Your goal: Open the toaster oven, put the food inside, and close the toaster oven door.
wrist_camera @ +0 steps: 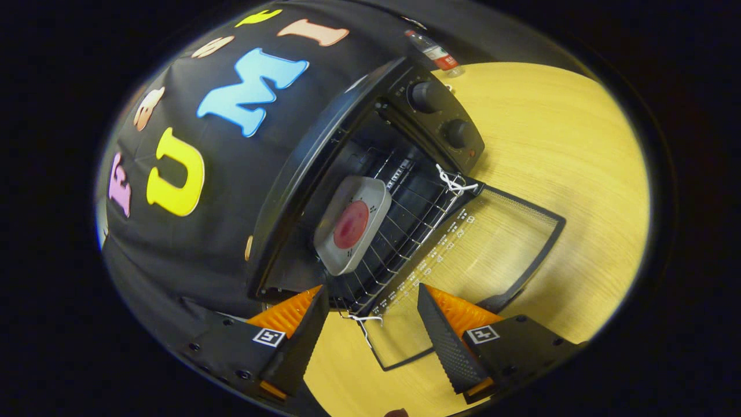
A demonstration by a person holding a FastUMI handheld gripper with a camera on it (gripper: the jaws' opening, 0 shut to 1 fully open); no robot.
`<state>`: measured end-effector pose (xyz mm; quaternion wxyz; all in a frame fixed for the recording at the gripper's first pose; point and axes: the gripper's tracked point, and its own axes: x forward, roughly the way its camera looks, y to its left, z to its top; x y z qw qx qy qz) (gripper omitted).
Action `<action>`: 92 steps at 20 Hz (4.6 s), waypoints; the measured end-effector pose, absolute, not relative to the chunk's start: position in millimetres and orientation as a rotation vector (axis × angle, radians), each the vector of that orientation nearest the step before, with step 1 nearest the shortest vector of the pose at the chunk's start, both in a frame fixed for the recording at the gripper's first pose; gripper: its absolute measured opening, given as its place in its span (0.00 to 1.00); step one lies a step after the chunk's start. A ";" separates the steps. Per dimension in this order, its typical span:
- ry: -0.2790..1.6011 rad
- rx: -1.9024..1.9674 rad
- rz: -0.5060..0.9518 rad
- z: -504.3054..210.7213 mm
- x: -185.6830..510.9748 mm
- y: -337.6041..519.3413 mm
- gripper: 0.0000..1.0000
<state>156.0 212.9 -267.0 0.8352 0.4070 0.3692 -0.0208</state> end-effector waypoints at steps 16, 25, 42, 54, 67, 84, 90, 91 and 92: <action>0.942 0.073 0.192 -307.1 58.8 178.9 0.98; 1.065 -0.036 0.185 -345.5 64.0 173.4 0.98; 1.020 -0.068 0.137 -357.9 78.8 174.4 0.95; 0.873 -0.104 0.149 -308.6 73.7 171.0 0.95; 0.709 -0.071 0.112 -246.8 107.5 175.9 0.96; 0.288 -0.025 0.148 -100.3 89.8 145.3 0.96; 0.159 -0.017 0.129 -55.7 59.6 114.3 0.95; 0.148 -0.012 0.121 -51.2 55.6 108.0 0.95; 0.137 -0.010 0.112 -46.8 49.8 101.9 0.95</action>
